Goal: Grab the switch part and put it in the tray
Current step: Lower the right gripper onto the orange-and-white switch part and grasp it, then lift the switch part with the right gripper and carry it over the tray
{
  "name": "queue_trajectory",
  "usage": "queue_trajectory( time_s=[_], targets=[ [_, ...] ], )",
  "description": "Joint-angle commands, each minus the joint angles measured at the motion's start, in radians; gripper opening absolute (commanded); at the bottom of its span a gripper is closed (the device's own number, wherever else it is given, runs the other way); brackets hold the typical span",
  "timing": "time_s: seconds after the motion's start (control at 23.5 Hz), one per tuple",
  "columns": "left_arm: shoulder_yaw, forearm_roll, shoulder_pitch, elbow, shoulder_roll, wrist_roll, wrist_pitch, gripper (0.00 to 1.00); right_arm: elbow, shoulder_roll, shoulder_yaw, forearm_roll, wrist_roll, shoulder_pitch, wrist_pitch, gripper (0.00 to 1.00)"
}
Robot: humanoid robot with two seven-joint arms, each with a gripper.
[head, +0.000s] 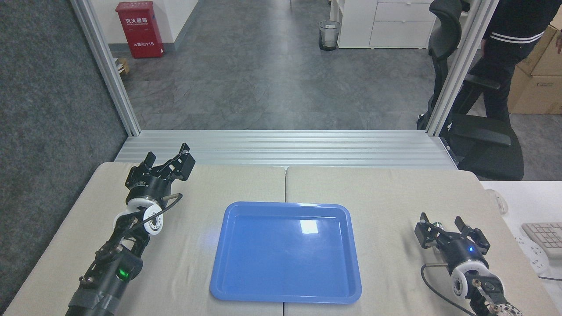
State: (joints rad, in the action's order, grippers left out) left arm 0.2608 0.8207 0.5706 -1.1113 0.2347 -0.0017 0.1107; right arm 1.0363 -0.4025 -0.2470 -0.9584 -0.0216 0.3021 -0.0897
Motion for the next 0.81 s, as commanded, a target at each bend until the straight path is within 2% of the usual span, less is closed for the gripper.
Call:
queue_trajectory(
  time_s=[0.0, 0.3, 0.38, 0.43, 0.51, 0.55, 0.6, 0.64, 0.72, 0.77],
  targets=[
    [0.000, 0.001, 0.000, -0.001, 0.000, 0.000, 0.000, 1.00, -0.108, 0.030, 0.078, 0.017, 0.000, -0.026, -0.012, 0.91],
    [0.000, 0.000, 0.000, 0.001, 0.000, 0.000, 0.000, 1.00, -0.130, 0.057, 0.063, 0.015, -0.001, -0.031, -0.007, 0.91],
    [0.000, 0.000, 0.000, 0.001, 0.000, 0.000, 0.000, 1.00, -0.128, 0.063, 0.057, 0.010, -0.001, -0.031, -0.009, 0.75],
    [0.000, 0.001, 0.000, -0.001, 0.000, 0.000, 0.000, 1.00, -0.128, 0.063, 0.049, 0.010, -0.001, -0.031, -0.009, 0.59],
    [0.000, 0.000, 0.000, -0.001, 0.000, 0.000, 0.000, 1.00, -0.127, 0.063, 0.048, 0.009, -0.001, -0.029, -0.010, 0.50],
    [0.000, 0.000, 0.000, 0.001, 0.000, 0.000, 0.000, 1.00, -0.125, 0.063, 0.048, 0.009, -0.001, -0.029, -0.010, 0.40],
    [0.000, 0.000, 0.000, 0.001, 0.000, 0.000, 0.000, 1.00, -0.125, 0.065, 0.048, 0.009, -0.003, -0.029, -0.012, 0.24],
    [0.000, 0.000, 0.000, -0.001, 0.000, 0.000, 0.000, 1.00, -0.125, 0.065, 0.048, 0.009, -0.003, -0.027, -0.012, 0.12],
    [0.000, 0.000, 0.000, 0.001, 0.000, 0.000, 0.000, 1.00, -0.122, 0.065, 0.058, 0.010, -0.003, -0.023, -0.016, 0.00],
    [0.000, 0.000, 0.000, 0.001, 0.000, 0.000, 0.000, 1.00, -0.114, 0.065, 0.067, 0.015, -0.003, -0.020, -0.024, 0.00]
  ],
)
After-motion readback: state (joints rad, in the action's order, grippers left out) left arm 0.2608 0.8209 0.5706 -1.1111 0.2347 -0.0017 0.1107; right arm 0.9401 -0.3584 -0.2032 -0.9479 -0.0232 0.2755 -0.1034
